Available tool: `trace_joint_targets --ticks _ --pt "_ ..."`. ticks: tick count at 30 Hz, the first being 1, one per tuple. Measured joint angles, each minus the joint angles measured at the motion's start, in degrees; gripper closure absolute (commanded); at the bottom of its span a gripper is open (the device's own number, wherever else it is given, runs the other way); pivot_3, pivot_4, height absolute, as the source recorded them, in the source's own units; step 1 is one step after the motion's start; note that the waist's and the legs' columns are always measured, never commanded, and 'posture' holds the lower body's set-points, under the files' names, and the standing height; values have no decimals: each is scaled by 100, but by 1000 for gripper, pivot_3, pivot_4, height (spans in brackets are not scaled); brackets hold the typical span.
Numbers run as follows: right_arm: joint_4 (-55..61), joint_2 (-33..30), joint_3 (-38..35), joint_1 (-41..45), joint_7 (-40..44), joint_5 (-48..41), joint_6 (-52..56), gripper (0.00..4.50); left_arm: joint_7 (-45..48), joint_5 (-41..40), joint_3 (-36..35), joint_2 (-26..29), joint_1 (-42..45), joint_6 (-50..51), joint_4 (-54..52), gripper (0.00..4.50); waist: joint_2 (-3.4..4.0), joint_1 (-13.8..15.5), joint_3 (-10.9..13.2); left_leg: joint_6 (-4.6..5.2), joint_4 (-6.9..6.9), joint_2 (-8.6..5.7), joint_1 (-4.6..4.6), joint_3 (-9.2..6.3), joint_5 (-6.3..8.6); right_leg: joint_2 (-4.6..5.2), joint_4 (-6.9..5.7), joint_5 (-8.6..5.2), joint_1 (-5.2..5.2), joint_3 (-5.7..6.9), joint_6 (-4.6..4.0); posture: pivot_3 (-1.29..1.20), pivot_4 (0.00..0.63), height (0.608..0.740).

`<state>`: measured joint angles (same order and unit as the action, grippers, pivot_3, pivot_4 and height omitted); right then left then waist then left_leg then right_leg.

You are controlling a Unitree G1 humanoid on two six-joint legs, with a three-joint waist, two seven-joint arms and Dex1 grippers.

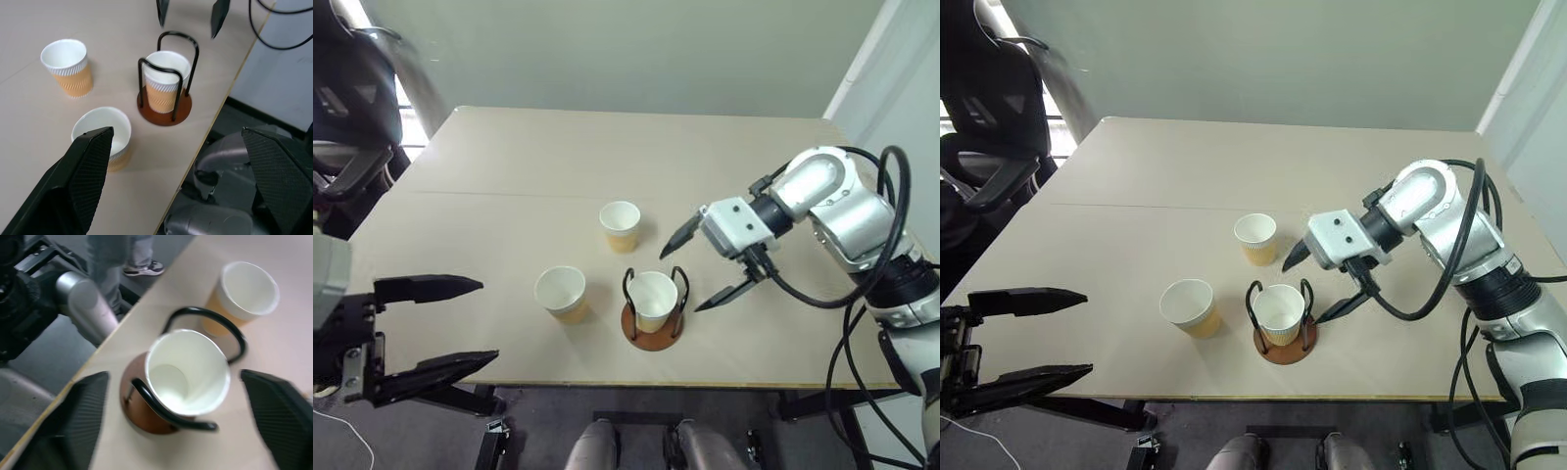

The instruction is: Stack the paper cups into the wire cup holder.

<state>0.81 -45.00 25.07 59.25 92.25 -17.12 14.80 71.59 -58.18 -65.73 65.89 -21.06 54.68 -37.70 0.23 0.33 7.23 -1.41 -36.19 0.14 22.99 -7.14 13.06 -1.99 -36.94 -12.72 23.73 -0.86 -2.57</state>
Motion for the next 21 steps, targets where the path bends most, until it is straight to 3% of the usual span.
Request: trace_joint_targets --ticks 3,7,13,21 --pt "-304 -311 -565 37 0 -207 356 20 25 699 544 166 7 -497 95 0 0 34 0 2 -4 -2 3 0 5 3 2 0 0 0 0 0 150 740" --pt "-760 -1038 -1686 -43 1 -885 1158 20 -77 1631 1812 373 261 -1362 251 0 -5 102 -3 -9 -4 -3 9 2 22 5 4 0 5 0 1 0 150 740" --pt "-823 -1164 -3195 -78 -338 -2160 2366 20 -99 2659 3519 954 1162 -2450 681 0 -9 56 -5 -34 7 -1 6 7 38 3 -6 18 2 3 32 0 150 740" --pt "322 -1288 -4001 -1061 -870 -3121 3251 20 93 3309 4953 994 2173 -3161 1378 0 -9 61 -5 -25 -1 1 4 4 48 3 1 16 8 9 47 0 150 740"
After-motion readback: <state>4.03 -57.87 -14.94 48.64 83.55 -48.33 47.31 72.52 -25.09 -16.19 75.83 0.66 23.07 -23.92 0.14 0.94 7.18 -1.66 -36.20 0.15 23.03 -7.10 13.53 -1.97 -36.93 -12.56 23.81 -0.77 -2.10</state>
